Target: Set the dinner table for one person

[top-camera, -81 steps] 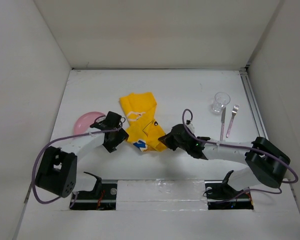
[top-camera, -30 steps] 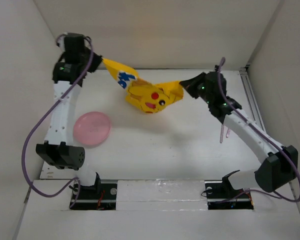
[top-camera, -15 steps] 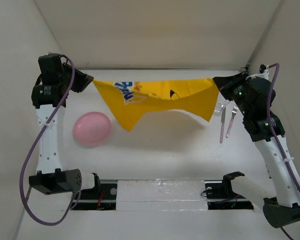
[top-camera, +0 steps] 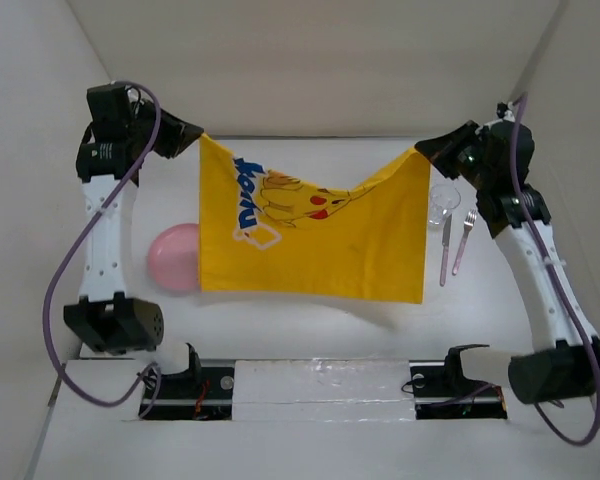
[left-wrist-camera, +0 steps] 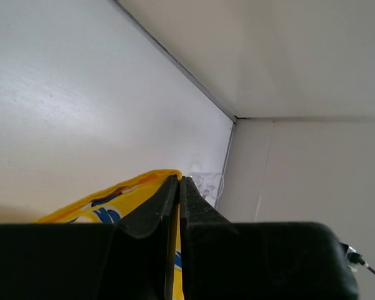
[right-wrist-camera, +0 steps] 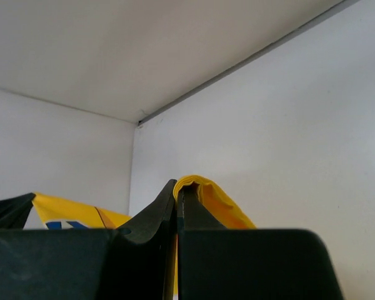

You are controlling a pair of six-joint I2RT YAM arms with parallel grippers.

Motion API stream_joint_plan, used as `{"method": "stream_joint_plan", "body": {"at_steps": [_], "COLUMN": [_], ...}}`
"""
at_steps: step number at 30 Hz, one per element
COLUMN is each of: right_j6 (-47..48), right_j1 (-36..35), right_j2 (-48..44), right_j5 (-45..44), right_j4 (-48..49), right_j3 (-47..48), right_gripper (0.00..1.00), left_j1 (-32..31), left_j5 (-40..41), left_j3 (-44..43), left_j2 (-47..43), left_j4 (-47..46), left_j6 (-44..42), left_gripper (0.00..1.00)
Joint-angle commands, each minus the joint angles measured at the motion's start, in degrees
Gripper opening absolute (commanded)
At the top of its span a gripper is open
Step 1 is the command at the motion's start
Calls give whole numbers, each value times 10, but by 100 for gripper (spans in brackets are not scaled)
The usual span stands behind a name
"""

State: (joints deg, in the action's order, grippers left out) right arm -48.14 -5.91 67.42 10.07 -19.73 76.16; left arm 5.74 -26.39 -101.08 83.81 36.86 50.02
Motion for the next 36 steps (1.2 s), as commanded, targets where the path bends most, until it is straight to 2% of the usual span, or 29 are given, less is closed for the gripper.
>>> {"method": "stream_joint_plan", "body": {"at_steps": [1, 6, 10, 16, 18, 20, 21, 22, 25, 26, 27, 29, 30, 33, 35, 36], "right_j6": [29, 43, 56, 82, 88, 98, 103, 109, 132, 132, 132, 138, 143, 150, 165, 165], "right_j1": [20, 34, 54, 74, 82, 92, 93, 98, 103, 103, 103, 103, 103, 103, 103, 103], "right_j2": [92, 191, 241, 278, 278, 272, 265, 249, 219, 198, 186, 162, 136, 80, 47, 47], "right_j5": [75, 134, 180, 239, 251, 251, 251, 251, 258, 258, 263, 275, 275, 280, 280, 280], "right_j4": [72, 89, 94, 115, 115, 115, 115, 115, 128, 135, 144, 165, 171, 171, 171, 171], "right_j3": [64, 185, 248, 278, 273, 240, 223, 201, 93, 32, -2, -65, -122, -208, -248, -248], "right_gripper": [0, 0, 0, 0, 0, 0, 0, 0, 0, 0, 0, 0, 0, 0, 0, 3], "left_j1": [3, 3, 3, 3, 3, -17, -23, -31, -43, -49, -49, -49, -49, -49, -49, -49], "left_j5": [-45, -105, -138, -179, -185, -178, -169, -152, -140, -134, -134, -134, -134, -112, -98, -98], "left_j3": [-107, -220, -279, -259, -254, -229, -202, -115, 57, 180, 236, 370, 407, 500, 535, 541], "left_j2": [69, 189, 231, 244, 249, 241, 229, 212, 126, 104, 61, 23, -14, -71, -120, -131], "left_j4": [-87, -145, -202, -319, -326, -291, -291, -300, -377, -405, -456, -489, -499, -478, -417, -417], "left_j6": [11, 36, 67, 81, 66, 15, -1, -12, -19, -11, -11, -4, -4, -42, -76, -77], "left_gripper": [0, 0, 0, 0, 0, 0, 0, 0, 0, 0, 0, 0, 0, 0, 0, 0]}}
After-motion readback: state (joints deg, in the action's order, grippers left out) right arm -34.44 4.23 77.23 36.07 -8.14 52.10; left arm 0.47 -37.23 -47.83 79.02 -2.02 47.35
